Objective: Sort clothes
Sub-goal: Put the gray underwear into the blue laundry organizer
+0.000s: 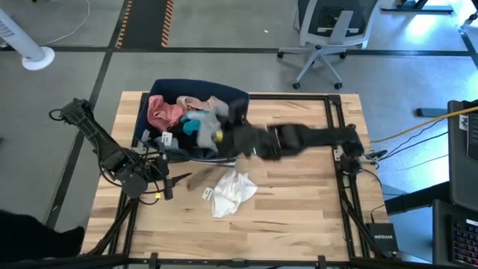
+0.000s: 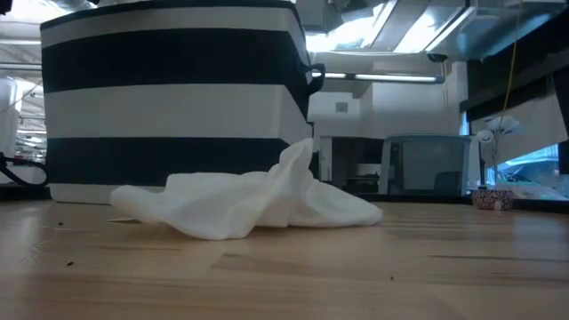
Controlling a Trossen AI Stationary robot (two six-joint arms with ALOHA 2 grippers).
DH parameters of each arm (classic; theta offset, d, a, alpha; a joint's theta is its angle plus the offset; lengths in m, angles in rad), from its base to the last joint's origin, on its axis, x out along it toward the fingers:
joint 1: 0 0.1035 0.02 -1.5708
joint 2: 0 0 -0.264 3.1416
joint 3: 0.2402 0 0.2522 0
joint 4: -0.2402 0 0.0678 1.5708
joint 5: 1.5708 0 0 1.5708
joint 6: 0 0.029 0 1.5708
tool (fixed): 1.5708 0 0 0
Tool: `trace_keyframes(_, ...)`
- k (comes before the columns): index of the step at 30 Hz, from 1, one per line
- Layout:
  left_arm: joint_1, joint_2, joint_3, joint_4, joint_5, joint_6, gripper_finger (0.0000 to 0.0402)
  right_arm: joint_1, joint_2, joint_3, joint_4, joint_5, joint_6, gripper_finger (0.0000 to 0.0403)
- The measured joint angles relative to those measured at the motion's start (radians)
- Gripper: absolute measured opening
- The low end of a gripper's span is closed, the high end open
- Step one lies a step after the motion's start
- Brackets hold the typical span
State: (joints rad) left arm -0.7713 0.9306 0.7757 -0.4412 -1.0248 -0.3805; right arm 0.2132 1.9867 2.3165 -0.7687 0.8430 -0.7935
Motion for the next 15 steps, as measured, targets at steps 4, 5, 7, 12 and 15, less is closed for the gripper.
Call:
trace_keyframes(4,0.0,0.0,0.0,0.0,0.0,0.001,0.0208,-0.126,0.005,0.0,0.087,-0.151,-0.003,0.0021)
trace_keyframes(5,0.0,0.0,0.0,0.0,0.0,0.001,0.0208,-0.156,0.005,0.0,0.088,-0.186,0.011,0.0021)
trace_keyframes(7,0.0,0.0,0.0,0.0,0.0,0.0,0.0208,-0.211,0.015,-0.012,0.09,-0.253,0.051,0.0021)
trace_keyframes(12,0.0,0.0,0.0,-0.003,0.0,-0.001,0.0208,-0.309,0.057,-0.069,-0.024,-0.388,0.174,0.0021)
trace_keyframes(15,0.0,0.0,0.0,-0.004,0.0,-0.001,0.0208,-0.335,0.085,-0.124,-0.11,-0.427,0.219,0.0021)
